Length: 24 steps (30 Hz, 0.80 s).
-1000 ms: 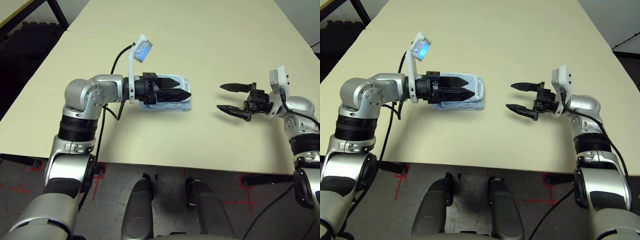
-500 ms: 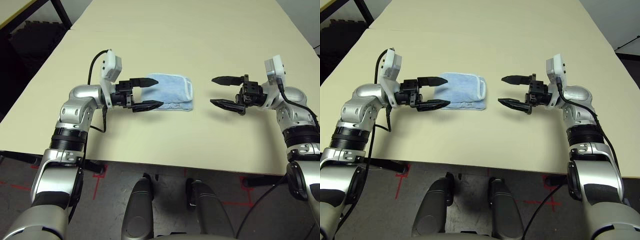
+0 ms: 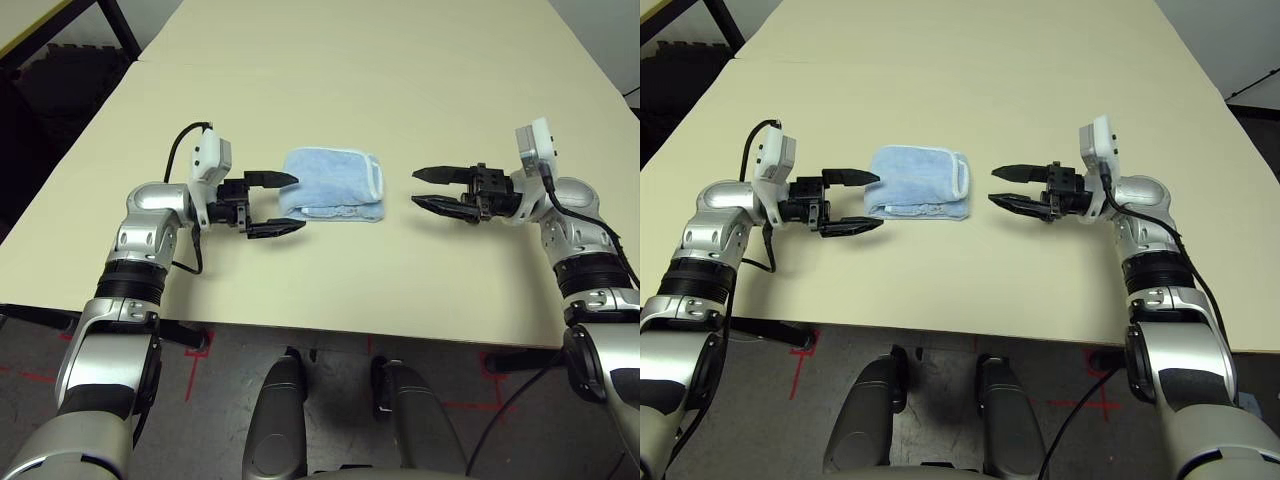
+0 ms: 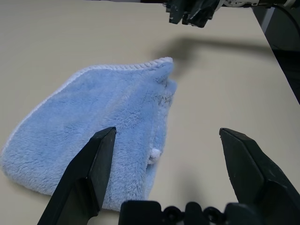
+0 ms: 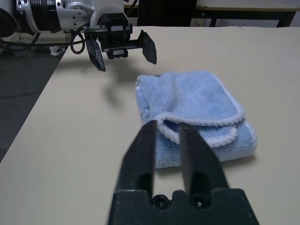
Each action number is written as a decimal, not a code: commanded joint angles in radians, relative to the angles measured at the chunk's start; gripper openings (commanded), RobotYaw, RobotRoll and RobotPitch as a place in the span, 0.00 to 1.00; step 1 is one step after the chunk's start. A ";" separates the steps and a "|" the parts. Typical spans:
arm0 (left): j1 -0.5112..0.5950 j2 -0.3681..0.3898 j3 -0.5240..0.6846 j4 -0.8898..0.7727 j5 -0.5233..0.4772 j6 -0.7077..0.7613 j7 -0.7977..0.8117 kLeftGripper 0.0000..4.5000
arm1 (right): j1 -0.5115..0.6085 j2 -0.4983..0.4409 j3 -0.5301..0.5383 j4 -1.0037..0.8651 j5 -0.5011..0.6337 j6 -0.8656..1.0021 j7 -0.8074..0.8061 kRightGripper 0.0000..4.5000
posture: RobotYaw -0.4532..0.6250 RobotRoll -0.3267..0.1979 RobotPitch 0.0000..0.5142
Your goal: Fold the towel and set it aside.
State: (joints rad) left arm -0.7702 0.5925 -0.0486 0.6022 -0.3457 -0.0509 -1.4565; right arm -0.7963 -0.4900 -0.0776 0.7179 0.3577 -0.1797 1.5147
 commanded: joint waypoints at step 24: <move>-0.114 -0.069 0.036 0.122 0.013 -0.088 -0.065 0.09 | -0.015 0.083 0.008 -0.017 0.009 -0.007 -0.038 0.00 | 0.46 0.62 0.37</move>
State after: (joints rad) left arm -0.8646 0.5263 -0.0234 0.6997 -0.3355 -0.1449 -1.5286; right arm -0.7933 -0.4082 -0.0717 0.7050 0.3599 -0.1980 1.4845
